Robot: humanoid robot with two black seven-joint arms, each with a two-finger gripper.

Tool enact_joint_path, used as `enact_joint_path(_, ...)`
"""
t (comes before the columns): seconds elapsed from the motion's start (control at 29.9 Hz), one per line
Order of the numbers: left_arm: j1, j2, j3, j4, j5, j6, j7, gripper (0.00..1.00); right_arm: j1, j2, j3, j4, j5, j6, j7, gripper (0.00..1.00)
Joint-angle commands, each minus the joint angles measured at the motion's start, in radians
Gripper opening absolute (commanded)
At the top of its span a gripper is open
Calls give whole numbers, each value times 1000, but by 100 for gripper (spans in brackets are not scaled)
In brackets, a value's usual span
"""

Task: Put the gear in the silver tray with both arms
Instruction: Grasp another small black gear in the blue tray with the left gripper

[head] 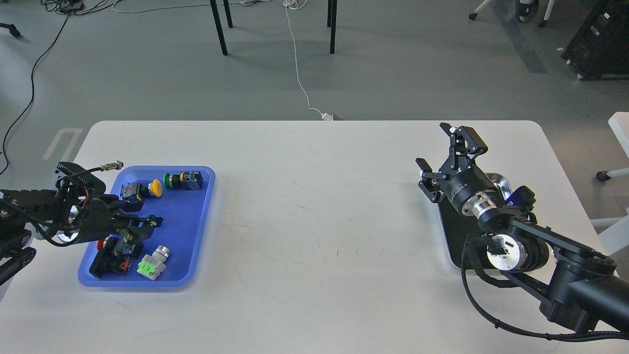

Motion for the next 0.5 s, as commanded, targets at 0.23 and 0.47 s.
enact_joint_path(0.23, -7, -37, 17, 49, 0, 0, 0, 58, -7, -3, 0, 0, 0, 0, 0, 96)
enact_joint_path(0.47, -9, -40, 17, 52, 0, 0, 0, 45, -7, -3, 0, 0, 0, 0, 0, 96)
